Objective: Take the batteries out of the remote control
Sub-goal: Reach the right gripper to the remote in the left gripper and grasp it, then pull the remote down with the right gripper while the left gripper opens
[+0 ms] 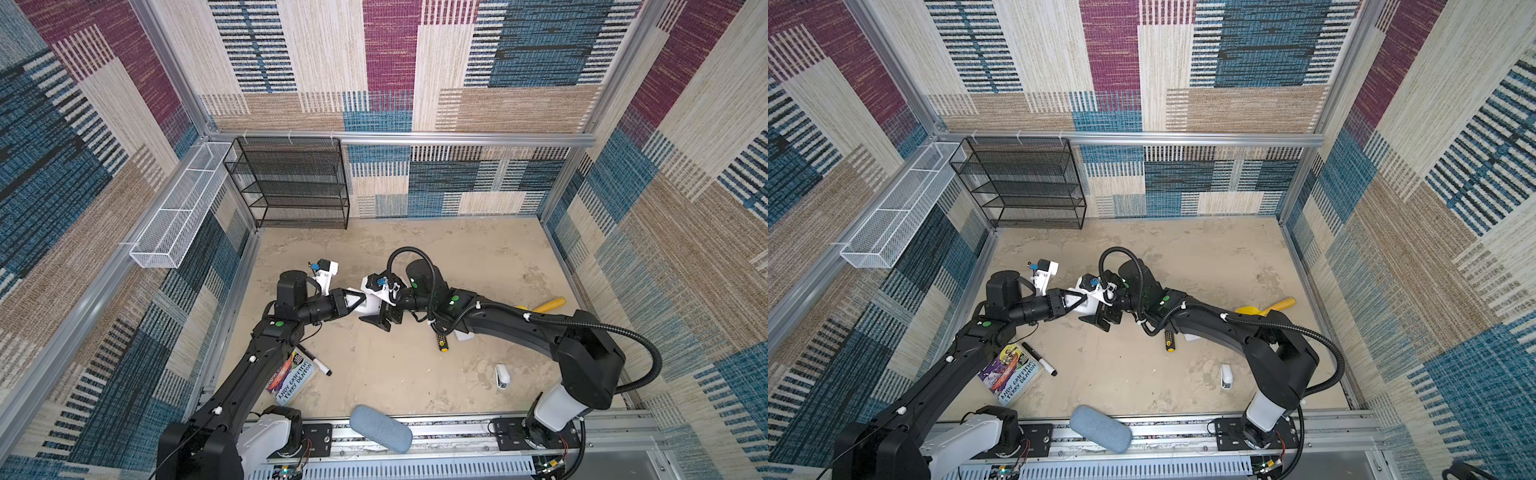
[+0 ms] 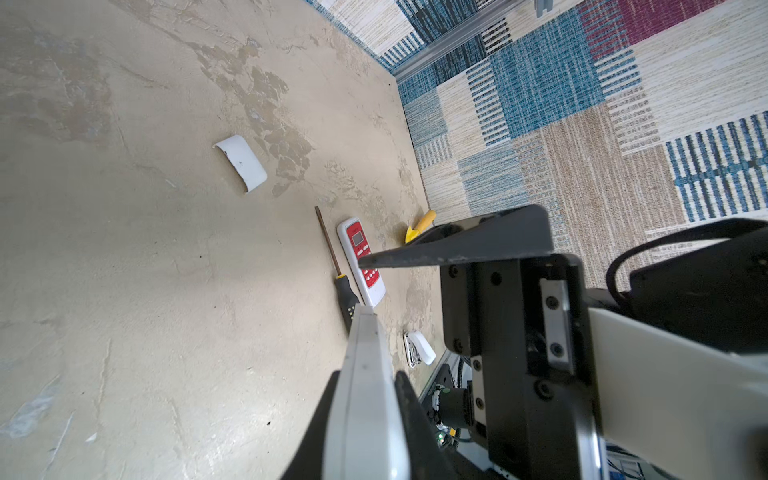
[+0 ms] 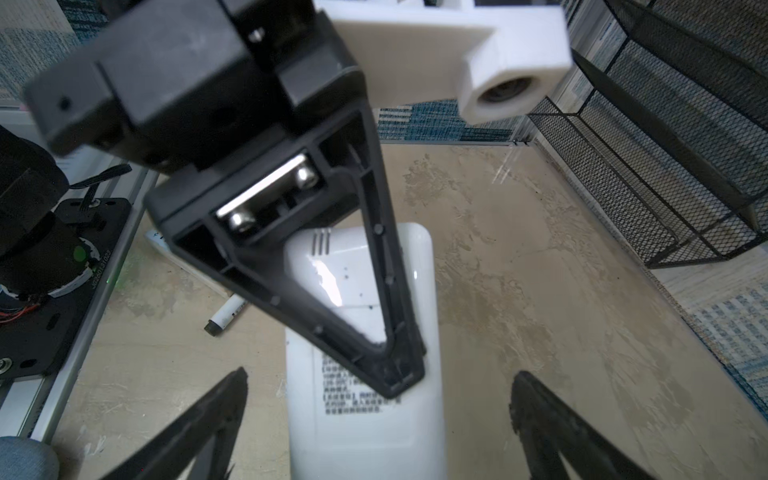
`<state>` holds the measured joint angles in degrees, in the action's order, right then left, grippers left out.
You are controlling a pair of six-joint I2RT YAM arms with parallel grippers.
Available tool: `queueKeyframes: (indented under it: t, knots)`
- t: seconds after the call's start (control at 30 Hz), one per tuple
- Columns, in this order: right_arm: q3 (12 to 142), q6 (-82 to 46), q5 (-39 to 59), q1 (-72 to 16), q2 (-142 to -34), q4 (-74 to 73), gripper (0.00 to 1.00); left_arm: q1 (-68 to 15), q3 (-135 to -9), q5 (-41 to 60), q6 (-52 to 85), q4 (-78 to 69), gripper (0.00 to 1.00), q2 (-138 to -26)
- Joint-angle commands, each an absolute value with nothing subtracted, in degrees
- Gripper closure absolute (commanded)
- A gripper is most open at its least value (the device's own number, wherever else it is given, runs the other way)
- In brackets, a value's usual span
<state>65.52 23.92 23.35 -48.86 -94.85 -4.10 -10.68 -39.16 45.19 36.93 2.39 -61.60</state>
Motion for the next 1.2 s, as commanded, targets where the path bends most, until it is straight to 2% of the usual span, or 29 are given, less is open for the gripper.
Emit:
queueKeyframes:
  t: [0.0, 0.77, 0.87, 1.03, 1.17]
  knots:
    - [67.20, 25.08, 22.75, -49.06, -96.05, -2.72, 0.05, -10.72, -39.55, 45.57, 36.28, 1.40, 1.00, -61.79]
    - [71.96, 26.45, 23.20, -49.14, -99.03, 1.76, 0.45, -10.72, -39.77, 44.59, 35.95, 2.11, 1.00, -62.05]
    - [72.04, 26.63, 23.38, -49.17, -98.94, 1.96, 0.49, -10.72, -39.97, 44.55, 35.89, 2.20, 0.93, -62.22]
    - [71.87, 26.81, 23.60, -49.20, -99.00, 1.93, 0.53, -10.72, -39.95, 44.38, 35.99, 2.11, 0.72, -62.73]
    - [71.16, 26.72, 23.23, -49.19, -99.05, 1.41, 0.57, -10.72, -39.99, 44.55, 36.39, 1.93, 0.64, -63.15]
